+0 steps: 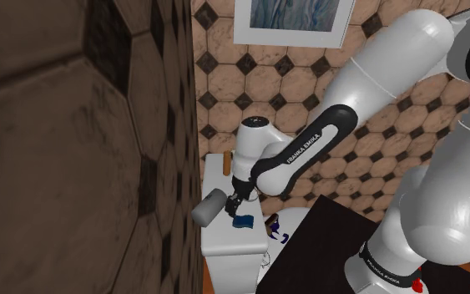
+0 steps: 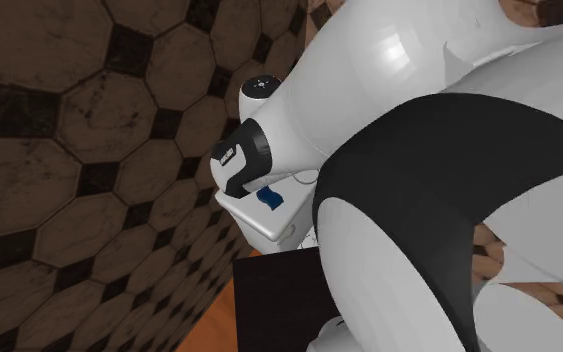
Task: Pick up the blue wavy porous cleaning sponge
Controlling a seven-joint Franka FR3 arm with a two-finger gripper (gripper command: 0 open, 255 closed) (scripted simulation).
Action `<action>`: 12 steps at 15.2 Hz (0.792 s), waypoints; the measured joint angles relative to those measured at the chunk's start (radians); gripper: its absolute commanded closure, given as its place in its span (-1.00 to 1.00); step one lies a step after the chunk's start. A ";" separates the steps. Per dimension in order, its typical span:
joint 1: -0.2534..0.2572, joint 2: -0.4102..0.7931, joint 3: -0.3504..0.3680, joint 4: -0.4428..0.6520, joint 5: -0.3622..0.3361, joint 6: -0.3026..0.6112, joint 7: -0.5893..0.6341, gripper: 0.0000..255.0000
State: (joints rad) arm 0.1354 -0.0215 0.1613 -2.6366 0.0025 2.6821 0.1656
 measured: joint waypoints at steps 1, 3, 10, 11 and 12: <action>0.002 0.030 0.003 0.003 -0.018 0.026 0.012 -1.00; 0.003 0.076 0.002 0.014 -0.041 0.060 0.027 -1.00; 0.013 0.180 -0.015 0.021 -0.099 0.155 0.070 1.00; 0.013 0.183 -0.016 0.023 -0.100 0.157 0.071 1.00; 0.013 0.185 -0.016 0.024 -0.101 0.158 0.072 1.00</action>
State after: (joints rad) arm 0.1483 0.1634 0.1450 -2.6128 -0.0988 2.8401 0.2372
